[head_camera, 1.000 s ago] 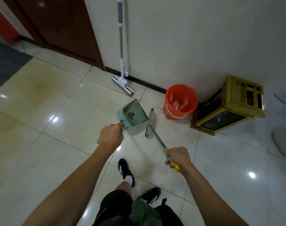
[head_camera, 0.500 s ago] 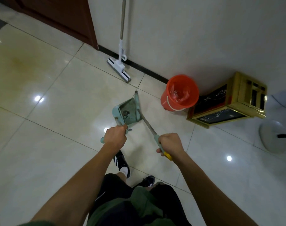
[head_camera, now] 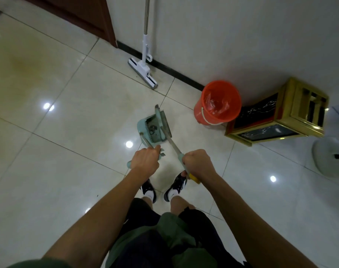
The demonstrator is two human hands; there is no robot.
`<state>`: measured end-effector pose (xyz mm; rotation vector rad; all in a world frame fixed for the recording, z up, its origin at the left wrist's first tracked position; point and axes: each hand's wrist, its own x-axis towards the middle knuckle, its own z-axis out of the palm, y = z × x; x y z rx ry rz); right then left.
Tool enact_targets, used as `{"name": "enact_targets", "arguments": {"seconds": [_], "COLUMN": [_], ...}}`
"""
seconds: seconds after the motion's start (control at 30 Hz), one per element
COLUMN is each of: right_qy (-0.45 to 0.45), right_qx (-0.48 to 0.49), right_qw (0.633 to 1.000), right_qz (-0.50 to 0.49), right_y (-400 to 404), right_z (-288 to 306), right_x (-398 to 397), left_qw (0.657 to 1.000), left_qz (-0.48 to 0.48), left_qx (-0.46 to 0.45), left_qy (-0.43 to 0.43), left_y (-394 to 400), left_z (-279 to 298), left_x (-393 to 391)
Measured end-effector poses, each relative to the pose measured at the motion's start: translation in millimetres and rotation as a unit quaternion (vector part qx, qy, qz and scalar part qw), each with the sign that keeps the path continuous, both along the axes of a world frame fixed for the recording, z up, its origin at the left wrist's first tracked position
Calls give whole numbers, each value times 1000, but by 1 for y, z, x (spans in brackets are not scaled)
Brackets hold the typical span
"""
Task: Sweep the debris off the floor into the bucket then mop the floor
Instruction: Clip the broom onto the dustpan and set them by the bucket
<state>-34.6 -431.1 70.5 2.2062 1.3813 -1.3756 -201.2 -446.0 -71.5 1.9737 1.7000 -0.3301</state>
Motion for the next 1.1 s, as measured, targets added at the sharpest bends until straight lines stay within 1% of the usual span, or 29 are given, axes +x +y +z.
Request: {"name": "enact_targets", "arguments": {"seconds": [0.03,0.13,0.2,0.27,0.33,0.57,0.67,0.8,0.83,0.93,1.03,1.1], "right_qy": [2,50,90,98,114,145,151,147,146,142,133,129], "right_qx": [12,3,-7,-2,-1,-17,-24,-10,-6,7,11,12], "right_qw": [999,998,996,993,988,989,988,987,987,989,990,989], "right_qz": [44,38,9,-69,-103,-25,-9,63,68,35,52,68], "right_y": [0,2,1,-4,-6,-12,-15,-13,-13,-19,-29,-34], "right_z": [0,4,3,-1,-1,1,-1,3,4,5,4,3], "right_x": [2,-3,-5,-10,-11,-10,-7,-6,-6,-8,-11,-12], "left_qw": [1000,1000,1000,1000,1000,999,999,998,998,997,994,992], "left_qz": [2,8,8,6,5,18,19,4,0,-14,-23,-10], "left_qx": [-3,-6,-5,-10,-17,-30,-44,-55,-57,-66,-77,-93], "left_qy": [-1,4,10,15,21,17,8,-14,-18,-40,-70,-89], "left_y": [0,2,4,5,6,1,-1,3,3,3,-1,-4], "left_z": [0,0,0,0,0,-2,-4,-9,-11,-16,-24,-31], "left_x": [2,6,9,12,14,18,20,19,18,15,13,14]}}
